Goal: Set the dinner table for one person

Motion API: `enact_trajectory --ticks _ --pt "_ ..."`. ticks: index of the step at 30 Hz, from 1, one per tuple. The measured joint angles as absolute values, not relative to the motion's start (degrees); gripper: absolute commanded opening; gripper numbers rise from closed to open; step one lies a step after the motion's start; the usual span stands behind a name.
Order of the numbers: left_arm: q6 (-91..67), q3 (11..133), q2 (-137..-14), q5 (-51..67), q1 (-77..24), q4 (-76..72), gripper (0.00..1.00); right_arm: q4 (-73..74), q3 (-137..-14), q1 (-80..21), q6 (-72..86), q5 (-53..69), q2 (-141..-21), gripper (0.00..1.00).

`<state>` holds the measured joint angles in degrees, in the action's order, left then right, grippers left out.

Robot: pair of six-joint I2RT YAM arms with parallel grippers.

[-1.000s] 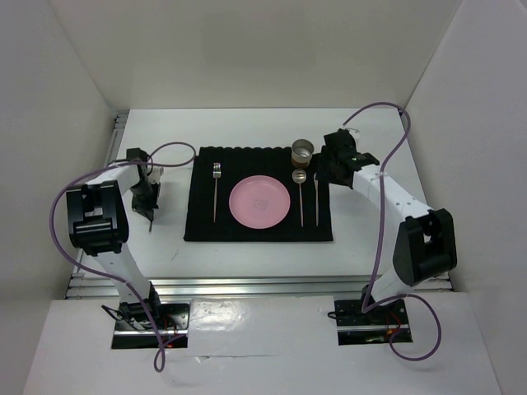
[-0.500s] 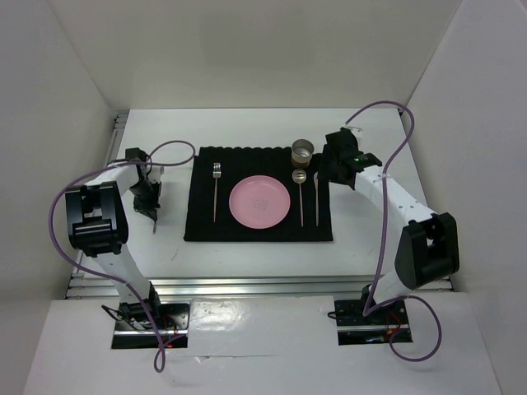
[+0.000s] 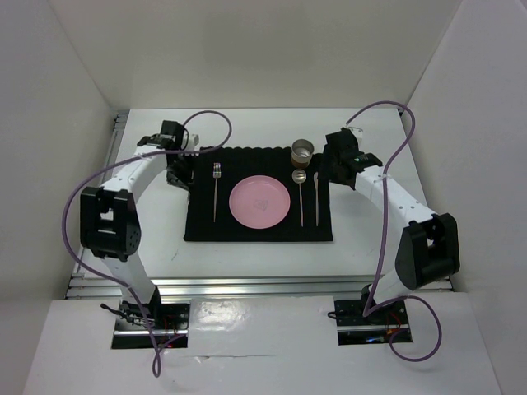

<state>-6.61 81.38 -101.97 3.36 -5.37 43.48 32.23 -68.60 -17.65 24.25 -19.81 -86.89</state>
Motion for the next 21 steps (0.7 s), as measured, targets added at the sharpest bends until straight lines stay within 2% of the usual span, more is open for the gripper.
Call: enact_trajectory --ticks 10,21 --pt "-11.49 86.7 -114.56 1.1 -10.46 42.89 0.0 34.13 -68.64 -17.65 24.38 -21.45 -86.87 0.71" --pt "-14.0 87.9 -117.86 -0.43 -11.97 43.22 0.0 34.39 -68.66 -17.65 24.38 -21.89 -86.78 0.71"
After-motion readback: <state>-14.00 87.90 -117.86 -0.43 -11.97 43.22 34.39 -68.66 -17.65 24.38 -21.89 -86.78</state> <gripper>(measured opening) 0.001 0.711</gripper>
